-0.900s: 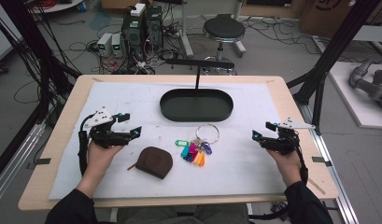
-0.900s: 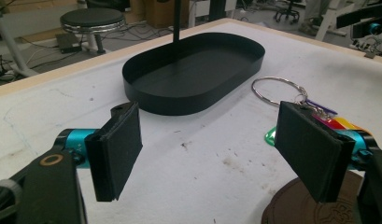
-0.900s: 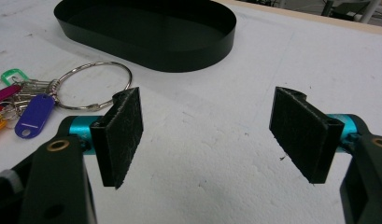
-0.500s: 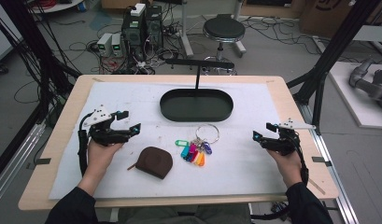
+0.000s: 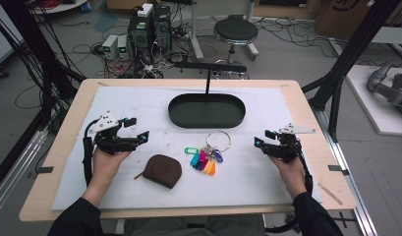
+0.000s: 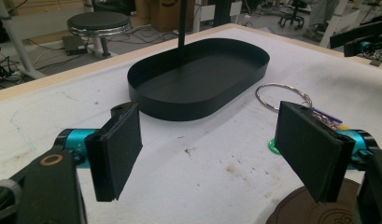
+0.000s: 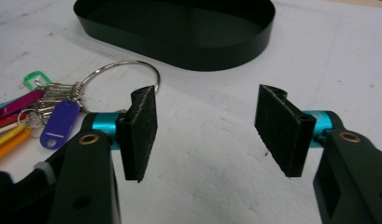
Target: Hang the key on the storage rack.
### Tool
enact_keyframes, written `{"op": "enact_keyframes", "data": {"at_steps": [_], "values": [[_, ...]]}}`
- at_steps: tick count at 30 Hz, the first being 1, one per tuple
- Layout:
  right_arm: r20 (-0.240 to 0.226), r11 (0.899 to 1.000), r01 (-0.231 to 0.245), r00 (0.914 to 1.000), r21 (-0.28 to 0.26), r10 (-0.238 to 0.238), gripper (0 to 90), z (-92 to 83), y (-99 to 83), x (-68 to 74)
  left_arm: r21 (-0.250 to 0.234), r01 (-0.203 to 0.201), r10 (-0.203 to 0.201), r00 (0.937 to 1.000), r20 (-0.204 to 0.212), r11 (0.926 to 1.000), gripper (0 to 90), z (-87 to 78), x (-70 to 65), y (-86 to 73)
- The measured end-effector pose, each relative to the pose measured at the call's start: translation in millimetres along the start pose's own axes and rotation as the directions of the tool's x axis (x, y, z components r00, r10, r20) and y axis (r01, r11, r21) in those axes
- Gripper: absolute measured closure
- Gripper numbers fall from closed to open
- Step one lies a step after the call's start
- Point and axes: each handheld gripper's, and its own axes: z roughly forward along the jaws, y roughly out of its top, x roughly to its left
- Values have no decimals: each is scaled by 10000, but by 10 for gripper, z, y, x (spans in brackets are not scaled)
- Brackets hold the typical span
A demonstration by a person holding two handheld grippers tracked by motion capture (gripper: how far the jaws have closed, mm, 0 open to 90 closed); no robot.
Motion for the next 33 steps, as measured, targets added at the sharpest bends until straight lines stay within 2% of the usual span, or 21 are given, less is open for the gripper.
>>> {"op": "enact_keyframes", "data": {"at_steps": [9, 12, 22, 27, 33], "values": [[-218, 9996, 83, 9997, 254, -78, 489, 239, 82, 175, -104, 70, -71, 10000, -34, 9999, 230, -27, 1, 0], [-211, 9981, 70, 9998, 606, -58, 515, 361, 95, 226, -59, 55, -55, 10000, -47, 10000, 230, -29, 3, -2], [-34, 9954, 198, 9998, 937, -195, 599, 621, 192, 386, -78, 90, -90, 10000, 2, 9999, 231, -55, 6, -20], [170, 9894, 99, 9998, 1445, -125, 637, 772, 195, 449, -83, 78, -78, 10000, 21, 9999, 231, -59, 8, -24], [348, 9868, 118, 9992, 1613, -177, 656, 844, 193, 478, -111, 92, -92, 10000, -30, 9999, 230, -68, 12, -26]]}}
